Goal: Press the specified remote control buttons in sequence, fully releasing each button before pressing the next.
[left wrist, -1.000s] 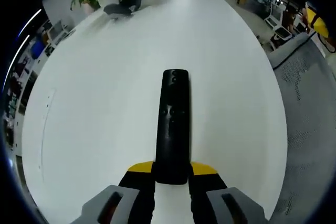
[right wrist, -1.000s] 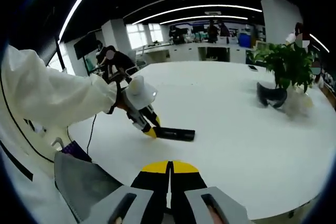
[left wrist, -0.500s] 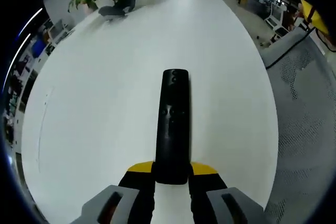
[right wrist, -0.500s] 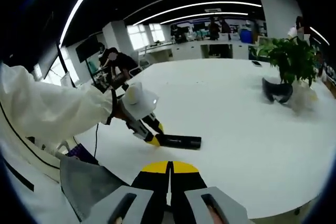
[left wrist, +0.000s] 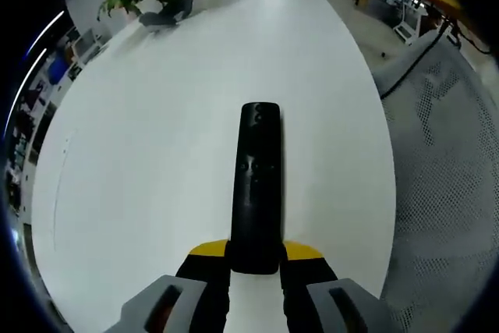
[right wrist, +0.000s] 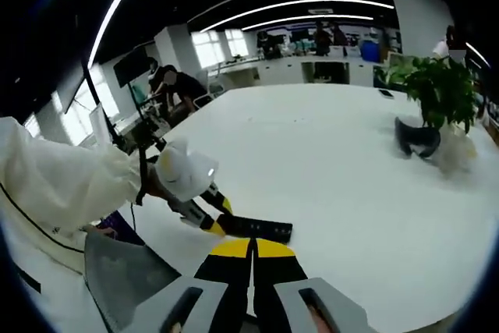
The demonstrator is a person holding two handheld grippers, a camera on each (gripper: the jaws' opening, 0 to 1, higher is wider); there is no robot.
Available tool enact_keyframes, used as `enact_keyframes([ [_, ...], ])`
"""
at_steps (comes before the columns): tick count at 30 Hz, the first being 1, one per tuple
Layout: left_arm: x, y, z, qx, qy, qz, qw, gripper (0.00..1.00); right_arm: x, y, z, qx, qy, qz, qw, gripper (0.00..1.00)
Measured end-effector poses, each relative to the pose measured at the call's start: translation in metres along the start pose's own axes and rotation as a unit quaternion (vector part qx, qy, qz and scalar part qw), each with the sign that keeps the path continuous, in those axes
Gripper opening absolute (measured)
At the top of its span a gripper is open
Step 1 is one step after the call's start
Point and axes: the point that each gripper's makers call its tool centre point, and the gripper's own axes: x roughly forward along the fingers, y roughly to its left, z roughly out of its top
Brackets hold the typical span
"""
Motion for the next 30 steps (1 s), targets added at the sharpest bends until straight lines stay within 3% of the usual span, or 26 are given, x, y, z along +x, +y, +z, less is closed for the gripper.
enact_keyframes([
  [6, -0.001, -0.012, -0.001, 0.014, 0.003, -0.006, 0.9999, 0.23, 0.015, -0.008, -0.015, 0.001, 0.06, -0.01, 0.9982, 0.0],
  [13, -0.001, -0.026, -0.002, 0.026, 0.013, -0.008, 0.9995, 0.23, 0.034, -0.01, -0.032, 0.012, 0.111, 0.003, 0.9938, 0.0],
  [20, -0.001, -0.035, -0.003, 0.026, 0.011, -0.011, 0.9996, 0.24, 0.051, -0.02, -0.055, 0.048, 0.19, -0.005, 0.9807, 0.0],
  [30, -0.002, -0.049, -0.003, 0.018, 0.01, -0.01, 0.9997, 0.24, 0.074, -0.029, -0.07, 0.098, 0.238, 0.004, 0.9661, 0.0],
])
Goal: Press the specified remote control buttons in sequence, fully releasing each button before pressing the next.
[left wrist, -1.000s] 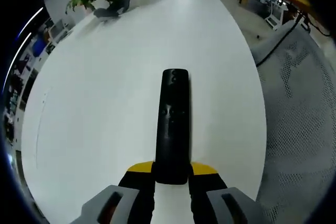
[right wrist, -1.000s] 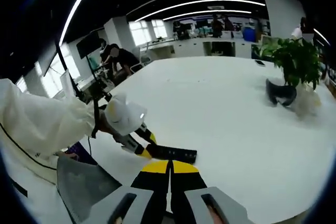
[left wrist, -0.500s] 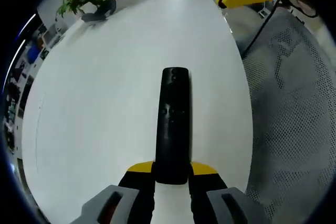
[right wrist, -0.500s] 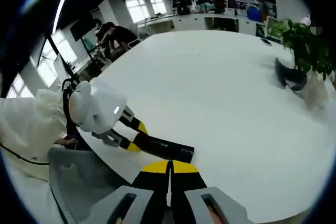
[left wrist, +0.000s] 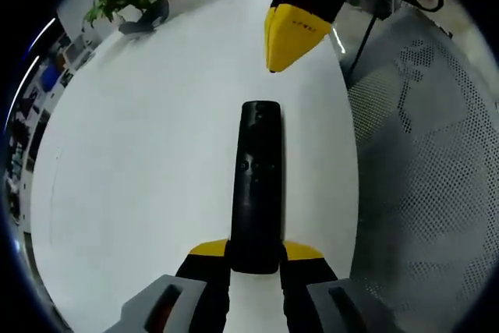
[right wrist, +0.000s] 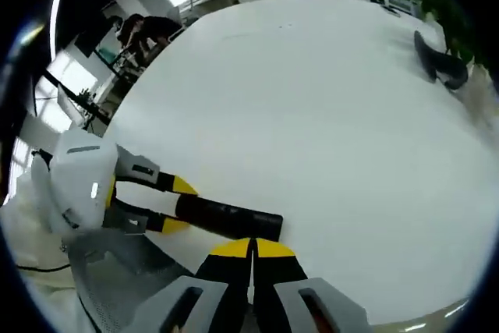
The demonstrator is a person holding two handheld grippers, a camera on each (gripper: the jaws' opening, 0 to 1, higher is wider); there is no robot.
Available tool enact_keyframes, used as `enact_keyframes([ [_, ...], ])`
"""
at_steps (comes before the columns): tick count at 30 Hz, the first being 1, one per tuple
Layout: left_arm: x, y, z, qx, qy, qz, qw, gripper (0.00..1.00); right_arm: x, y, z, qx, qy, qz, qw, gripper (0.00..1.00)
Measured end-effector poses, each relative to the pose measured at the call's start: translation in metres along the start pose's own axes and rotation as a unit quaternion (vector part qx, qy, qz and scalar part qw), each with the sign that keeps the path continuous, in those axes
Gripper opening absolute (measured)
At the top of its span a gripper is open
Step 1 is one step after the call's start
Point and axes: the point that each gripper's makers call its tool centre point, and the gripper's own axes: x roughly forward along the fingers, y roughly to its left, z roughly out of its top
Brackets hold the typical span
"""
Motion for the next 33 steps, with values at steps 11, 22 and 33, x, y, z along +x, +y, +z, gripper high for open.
enact_keyframes([
  [11, 0.0, 0.0, 0.0, -0.009, -0.013, 0.001, 0.9999, 0.24, 0.028, -0.01, -0.008, 0.026, 0.035, 0.001, 0.9991, 0.0],
  [22, 0.0, 0.001, 0.0, -0.011, -0.025, -0.002, 0.9996, 0.24, 0.036, -0.013, -0.011, 0.023, 0.053, -0.014, 0.9982, 0.0],
  [33, 0.0, 0.0, 0.0, -0.007, -0.026, -0.002, 0.9996, 0.24, 0.035, -0.015, -0.011, 0.075, 0.047, -0.009, 0.996, 0.0],
])
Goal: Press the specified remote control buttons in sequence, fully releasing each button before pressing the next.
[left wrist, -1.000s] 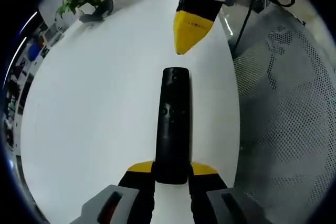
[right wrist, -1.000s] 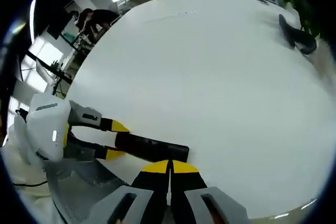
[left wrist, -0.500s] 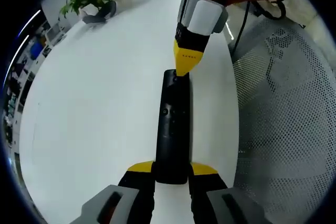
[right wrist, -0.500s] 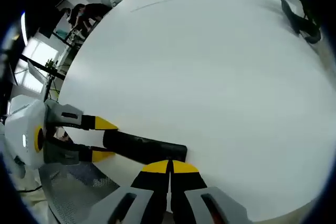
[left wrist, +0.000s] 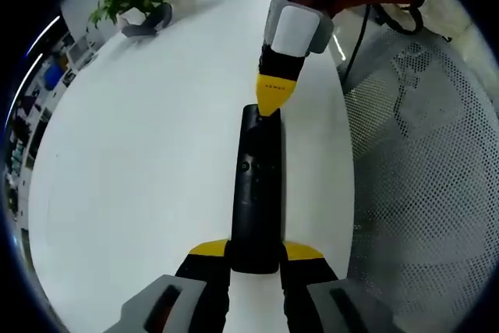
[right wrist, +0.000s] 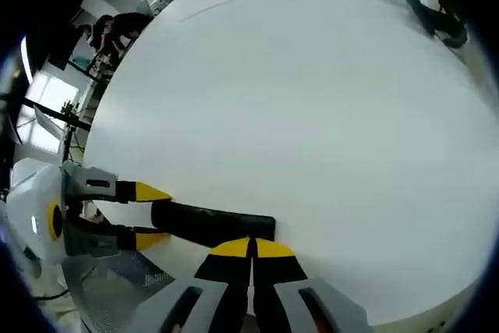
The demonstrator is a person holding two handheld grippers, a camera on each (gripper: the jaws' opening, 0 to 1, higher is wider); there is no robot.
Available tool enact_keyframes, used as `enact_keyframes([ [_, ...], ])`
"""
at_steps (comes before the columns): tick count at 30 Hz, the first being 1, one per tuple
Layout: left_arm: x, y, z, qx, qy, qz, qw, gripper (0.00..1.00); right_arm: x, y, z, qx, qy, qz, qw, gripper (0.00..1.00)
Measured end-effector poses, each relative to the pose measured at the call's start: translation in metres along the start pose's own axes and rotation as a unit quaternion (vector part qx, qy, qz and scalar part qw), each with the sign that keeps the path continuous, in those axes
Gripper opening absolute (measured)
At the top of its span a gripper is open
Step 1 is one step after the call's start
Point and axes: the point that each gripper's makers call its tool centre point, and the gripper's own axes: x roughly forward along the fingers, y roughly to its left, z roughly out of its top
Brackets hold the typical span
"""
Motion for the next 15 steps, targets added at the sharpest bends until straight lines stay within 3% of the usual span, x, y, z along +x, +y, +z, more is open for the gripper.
enact_keyframes([
  [15, -0.0001, 0.0002, -0.0001, -0.003, 0.009, -0.002, 0.9999, 0.24, -0.0001, -0.0066, 0.0041, -0.013, 0.014, -0.01, 0.9998, 0.0],
])
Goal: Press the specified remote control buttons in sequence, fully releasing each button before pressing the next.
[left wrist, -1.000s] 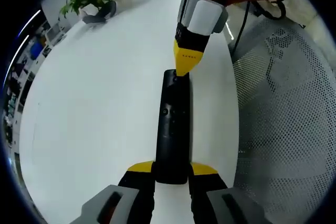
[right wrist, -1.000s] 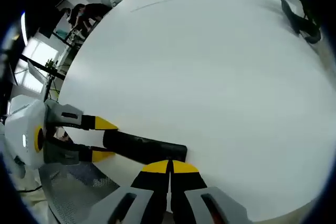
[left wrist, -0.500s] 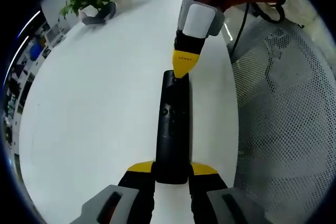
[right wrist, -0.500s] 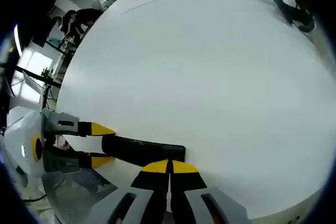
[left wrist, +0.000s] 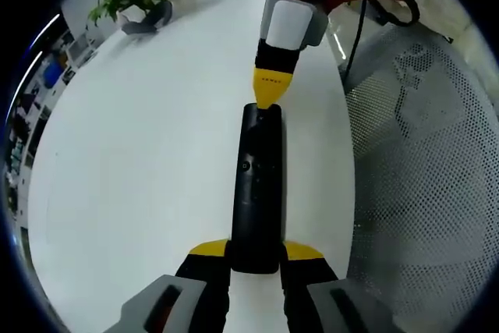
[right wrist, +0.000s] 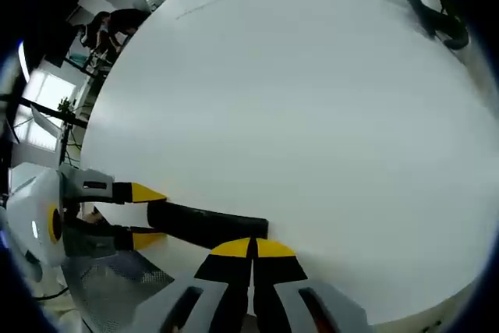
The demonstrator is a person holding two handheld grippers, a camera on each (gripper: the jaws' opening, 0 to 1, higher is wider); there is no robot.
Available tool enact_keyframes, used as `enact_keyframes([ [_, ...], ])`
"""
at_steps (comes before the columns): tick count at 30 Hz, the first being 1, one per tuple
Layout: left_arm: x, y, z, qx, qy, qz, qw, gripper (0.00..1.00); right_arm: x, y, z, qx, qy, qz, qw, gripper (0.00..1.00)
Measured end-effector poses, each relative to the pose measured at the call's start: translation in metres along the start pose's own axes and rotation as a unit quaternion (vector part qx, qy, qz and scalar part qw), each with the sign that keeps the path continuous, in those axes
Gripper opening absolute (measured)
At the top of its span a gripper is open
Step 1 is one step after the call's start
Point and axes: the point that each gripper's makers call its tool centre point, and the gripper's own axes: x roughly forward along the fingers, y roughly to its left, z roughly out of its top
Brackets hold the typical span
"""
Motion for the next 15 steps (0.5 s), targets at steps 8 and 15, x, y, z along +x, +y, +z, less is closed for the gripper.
enact_keyframes([
  [8, 0.0002, 0.0001, 0.0001, 0.0, 0.002, -0.001, 1.0, 0.24, 0.0007, 0.0021, -0.0004, -0.009, 0.008, -0.007, 0.9999, 0.0],
  [15, 0.0001, -0.0001, 0.0003, 0.003, 0.002, -0.002, 1.0, 0.24, 0.0014, 0.0024, 0.0001, -0.023, 0.015, -0.031, 0.9991, 0.0],
])
